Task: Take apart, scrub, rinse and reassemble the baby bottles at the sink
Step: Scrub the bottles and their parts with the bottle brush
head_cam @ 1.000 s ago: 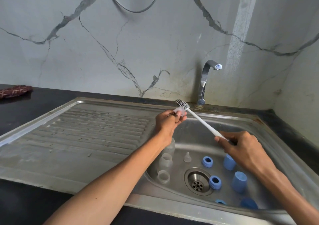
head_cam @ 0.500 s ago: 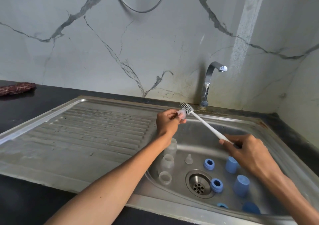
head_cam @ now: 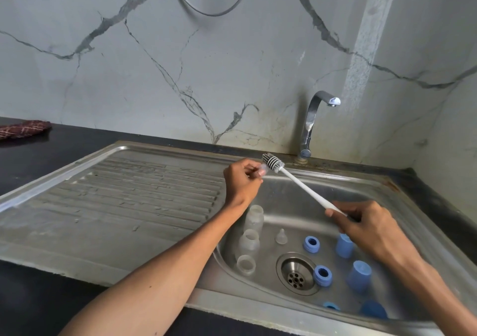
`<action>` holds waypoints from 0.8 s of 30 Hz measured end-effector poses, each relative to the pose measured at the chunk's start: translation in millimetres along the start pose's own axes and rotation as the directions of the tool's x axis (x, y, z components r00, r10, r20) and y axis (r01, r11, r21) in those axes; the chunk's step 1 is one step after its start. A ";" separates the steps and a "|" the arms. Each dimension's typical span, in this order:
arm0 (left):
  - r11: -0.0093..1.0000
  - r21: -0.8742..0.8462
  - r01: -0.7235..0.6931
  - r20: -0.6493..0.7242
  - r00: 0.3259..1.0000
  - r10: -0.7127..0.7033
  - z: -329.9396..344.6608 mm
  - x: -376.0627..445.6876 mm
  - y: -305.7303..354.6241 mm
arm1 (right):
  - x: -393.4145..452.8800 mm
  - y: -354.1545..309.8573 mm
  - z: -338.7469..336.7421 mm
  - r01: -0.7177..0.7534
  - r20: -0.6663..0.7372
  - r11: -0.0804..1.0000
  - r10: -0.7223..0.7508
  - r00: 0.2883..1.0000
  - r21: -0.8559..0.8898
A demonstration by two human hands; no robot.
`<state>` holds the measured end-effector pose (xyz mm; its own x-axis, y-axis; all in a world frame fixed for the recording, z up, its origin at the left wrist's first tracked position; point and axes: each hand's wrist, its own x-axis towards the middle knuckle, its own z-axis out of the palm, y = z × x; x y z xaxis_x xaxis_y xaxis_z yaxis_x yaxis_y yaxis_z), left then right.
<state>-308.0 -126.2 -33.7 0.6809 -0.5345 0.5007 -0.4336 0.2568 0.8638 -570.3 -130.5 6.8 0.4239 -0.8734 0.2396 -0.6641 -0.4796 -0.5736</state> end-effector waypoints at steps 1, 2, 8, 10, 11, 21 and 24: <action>0.999 0.016 -0.044 0.003 0.999 0.044 1.9 -0.4 0.6 | 0.7 0.6 0.7 -0.008 -0.005 1.000 0.008 1.000 0.005; 0.997 0.030 -0.074 0.008 0.997 0.074 3.7 -0.8 0.9 | 0.5 1.0 0.5 -0.013 -0.009 1.000 0.013 1.000 0.009; 0.992 0.068 -0.107 -0.031 0.994 0.109 1.9 0.0 3.2 | -2.2 1.4 -2.0 0.019 0.006 0.999 -0.019 1.000 0.029; 0.997 0.043 -0.061 -0.084 0.994 0.065 -4.4 4.9 0.8 | -2.5 0.1 -1.7 0.041 0.023 0.998 -0.042 0.999 0.040; 0.999 0.020 -0.042 -0.077 0.996 0.043 -6.3 6.0 0.4 | -2.4 -0.6 -1.5 0.046 0.025 0.998 -0.047 0.999 0.036; 0.796 -0.452 0.403 0.181 0.915 -0.361 5.5 -3.5 17.6 | -4.4 -2.1 -9.0 0.017 -0.043 0.999 -0.018 0.999 -0.037; 0.489 -0.632 0.601 0.370 0.789 -0.491 -5.4 -0.8 22.2 | -2.9 1.0 -7.2 0.035 -0.005 0.999 -0.035 0.999 -0.010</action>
<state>-314.9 -115.7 -14.6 0.5315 -0.8456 -0.0504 0.5703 0.3132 0.7594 -576.6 -129.1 11.1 0.4437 -0.8565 0.2637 -0.6550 -0.5107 -0.5569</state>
